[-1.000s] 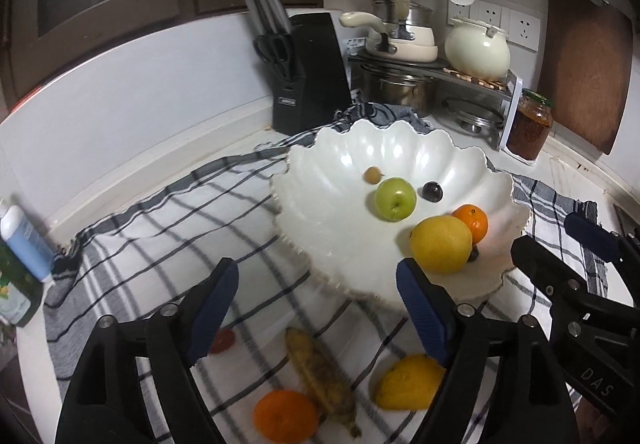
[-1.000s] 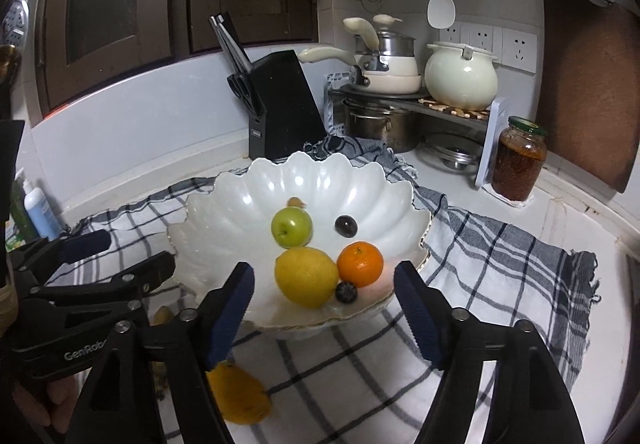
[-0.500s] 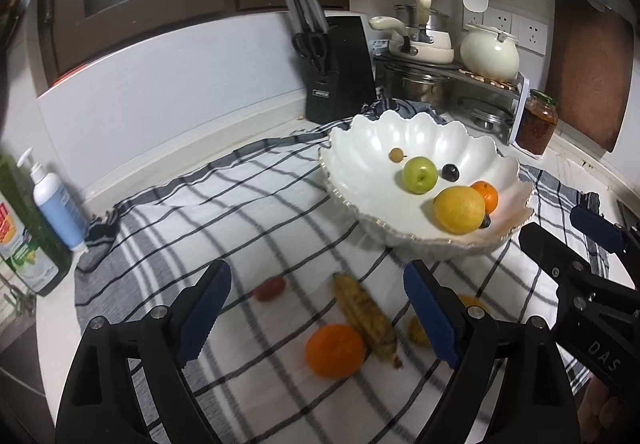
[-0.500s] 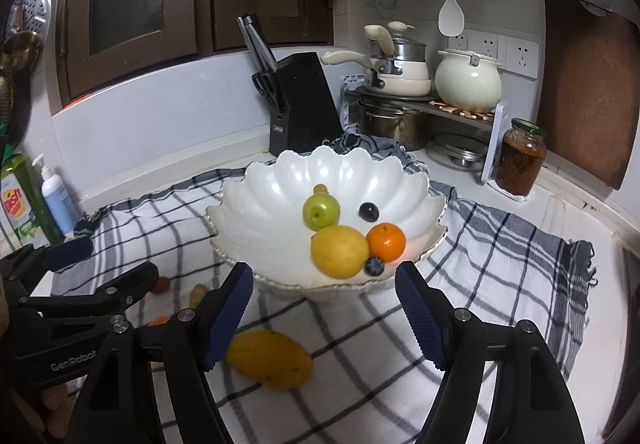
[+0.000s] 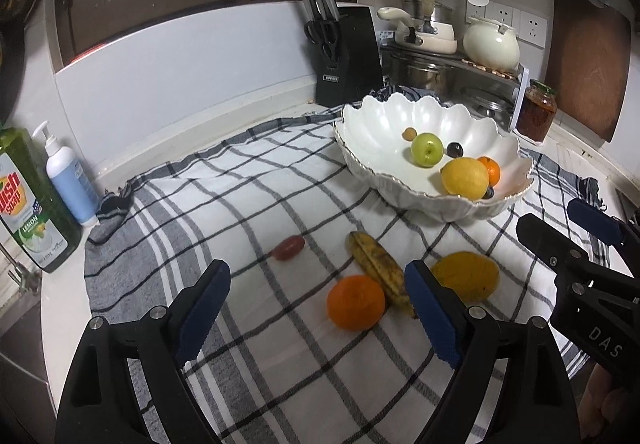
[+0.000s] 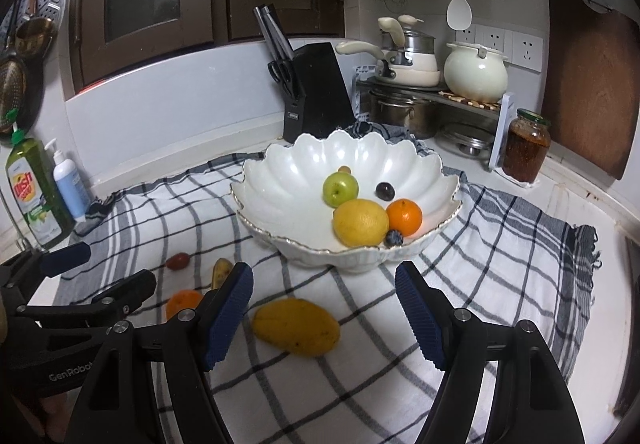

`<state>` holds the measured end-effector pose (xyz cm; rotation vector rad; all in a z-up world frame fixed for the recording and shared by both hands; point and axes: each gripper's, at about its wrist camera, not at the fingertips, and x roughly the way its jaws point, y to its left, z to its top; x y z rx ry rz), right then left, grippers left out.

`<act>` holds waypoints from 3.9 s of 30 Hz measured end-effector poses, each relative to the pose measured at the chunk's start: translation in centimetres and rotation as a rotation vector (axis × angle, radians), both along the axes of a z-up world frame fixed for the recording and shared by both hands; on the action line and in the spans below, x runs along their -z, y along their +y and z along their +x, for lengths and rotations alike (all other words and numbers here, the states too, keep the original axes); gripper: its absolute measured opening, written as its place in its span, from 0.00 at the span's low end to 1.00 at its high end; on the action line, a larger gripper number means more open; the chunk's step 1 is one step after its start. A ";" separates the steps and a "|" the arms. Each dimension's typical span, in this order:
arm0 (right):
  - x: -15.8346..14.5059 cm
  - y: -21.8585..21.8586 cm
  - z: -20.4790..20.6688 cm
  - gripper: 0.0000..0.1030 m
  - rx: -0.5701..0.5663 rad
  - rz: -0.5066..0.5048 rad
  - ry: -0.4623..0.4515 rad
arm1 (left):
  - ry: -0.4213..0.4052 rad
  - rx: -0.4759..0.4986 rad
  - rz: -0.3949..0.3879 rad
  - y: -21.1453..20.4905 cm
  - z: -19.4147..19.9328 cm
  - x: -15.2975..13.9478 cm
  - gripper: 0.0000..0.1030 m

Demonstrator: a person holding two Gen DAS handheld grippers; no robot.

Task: Organize fruits
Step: 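Move the left tool to the orange while the right tool approaches the banana, then close the left tool on the orange while the right tool lowers around the banana, then lift the orange with the left tool while the right tool grasps the banana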

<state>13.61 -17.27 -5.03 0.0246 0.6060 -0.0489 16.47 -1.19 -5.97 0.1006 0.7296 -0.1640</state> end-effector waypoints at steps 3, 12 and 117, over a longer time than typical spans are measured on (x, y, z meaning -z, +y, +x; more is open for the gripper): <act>0.5 0.1 -0.2 0.72 0.005 0.000 0.011 | 0.010 0.005 0.003 0.1 -0.2 0.6 0.87; 2.2 0.1 -0.3 0.72 0.015 0.002 0.045 | 0.048 0.024 0.012 -0.1 0.0 2.2 0.87; 6.3 7.9 7.4 0.29 -0.323 -0.030 0.244 | 0.112 -0.071 -0.036 5.0 2.8 3.3 0.43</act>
